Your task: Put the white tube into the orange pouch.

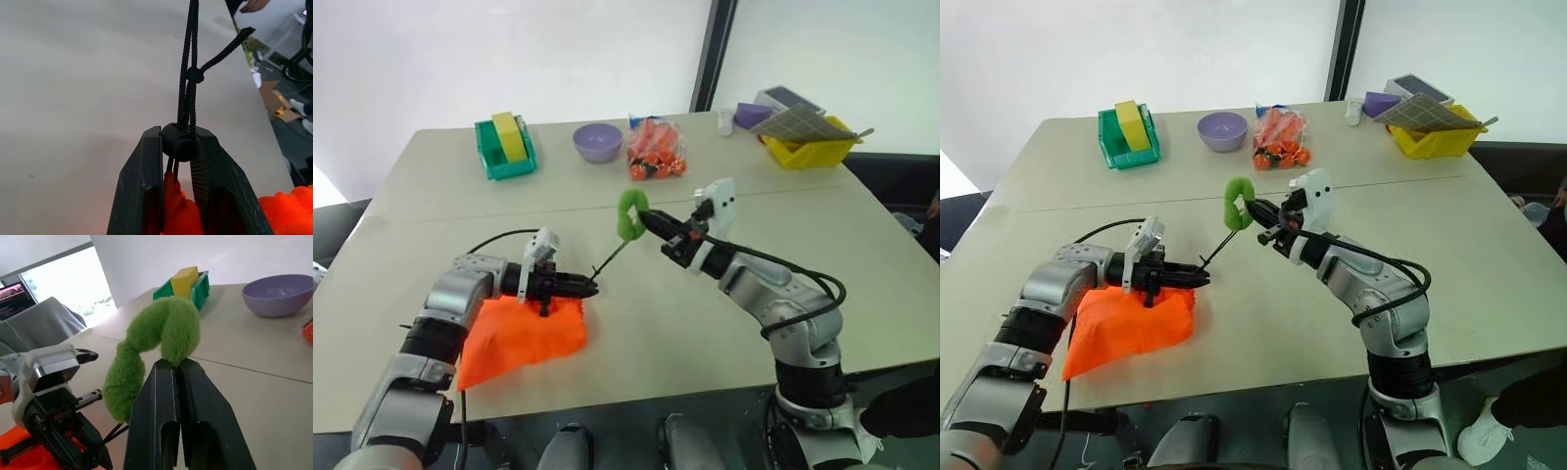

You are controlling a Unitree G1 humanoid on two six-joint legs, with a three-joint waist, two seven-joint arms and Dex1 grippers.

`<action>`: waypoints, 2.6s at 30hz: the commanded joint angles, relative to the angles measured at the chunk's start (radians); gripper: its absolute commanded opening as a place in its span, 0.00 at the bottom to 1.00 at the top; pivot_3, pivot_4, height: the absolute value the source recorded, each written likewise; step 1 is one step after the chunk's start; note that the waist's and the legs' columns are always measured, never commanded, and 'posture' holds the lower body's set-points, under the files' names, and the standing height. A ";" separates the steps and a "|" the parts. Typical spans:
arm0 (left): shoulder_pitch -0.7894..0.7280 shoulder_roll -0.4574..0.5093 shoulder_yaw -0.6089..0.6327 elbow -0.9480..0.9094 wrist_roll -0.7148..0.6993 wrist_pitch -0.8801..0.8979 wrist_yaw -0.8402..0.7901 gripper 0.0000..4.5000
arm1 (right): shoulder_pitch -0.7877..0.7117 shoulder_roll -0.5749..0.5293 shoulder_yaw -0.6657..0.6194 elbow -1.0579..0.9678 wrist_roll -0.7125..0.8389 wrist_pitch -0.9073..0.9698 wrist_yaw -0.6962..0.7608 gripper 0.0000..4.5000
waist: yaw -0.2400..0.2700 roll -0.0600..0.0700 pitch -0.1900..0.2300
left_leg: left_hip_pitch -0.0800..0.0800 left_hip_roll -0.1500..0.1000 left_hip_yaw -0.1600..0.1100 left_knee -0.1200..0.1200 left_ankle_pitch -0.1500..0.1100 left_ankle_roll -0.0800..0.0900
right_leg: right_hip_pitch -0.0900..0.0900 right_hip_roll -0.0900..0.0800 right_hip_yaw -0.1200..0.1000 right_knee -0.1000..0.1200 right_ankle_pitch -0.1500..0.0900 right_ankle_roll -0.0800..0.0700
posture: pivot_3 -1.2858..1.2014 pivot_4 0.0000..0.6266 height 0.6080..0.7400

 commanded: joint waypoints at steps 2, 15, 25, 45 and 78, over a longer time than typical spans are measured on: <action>0.010 0.002 0.043 -0.052 -0.029 0.021 0.032 0.37 | -0.020 0.001 -0.009 -0.016 0.006 -0.037 0.005 0.00 | 0.000 0.000 0.000 | 0.000 0.000 0.000 0.000 0.000 0.000 | 0.000 0.000 0.000 0.000 0.000 0.000 | 0.52 0.24 1.00; 0.319 -0.036 0.184 -0.486 -0.036 -0.069 0.371 0.89 | -0.010 0.009 -0.010 -0.008 0.010 -0.052 -0.010 0.00 | 0.005 0.000 0.000 | 0.001 0.000 0.000 0.000 0.000 0.000 | 0.001 0.000 0.000 0.000 -0.001 -0.002 | 0.52 0.24 1.00; 0.437 -0.079 0.163 -0.601 0.187 -0.333 0.632 0.89 | -0.028 0.023 -0.025 0.036 0.032 -0.066 0.007 0.00 | 0.007 0.000 0.000 | 0.001 0.000 0.000 0.001 0.000 0.000 | 0.002 -0.001 0.001 -0.001 -0.001 -0.003 | 0.52 0.24 1.00; 0.543 -0.238 -0.015 -0.688 0.581 -0.402 0.983 0.89 | -0.069 0.129 -0.192 0.129 0.257 0.022 -0.137 0.00 | 0.026 0.001 0.001 | 0.001 0.000 0.000 0.001 0.000 0.000 | 0.002 0.000 0.000 -0.001 -0.001 -0.003 | 0.52 0.24 1.00; -0.219 -0.055 -0.099 0.260 0.030 -0.110 -0.144 0.89 | -0.026 0.064 -0.061 0.005 0.283 0.007 -0.037 0.00 | 0.021 0.001 0.001 | -0.001 0.000 0.000 0.001 0.000 0.001 | 0.000 0.000 -0.001 -0.001 -0.001 -0.003 | 0.52 0.24 1.00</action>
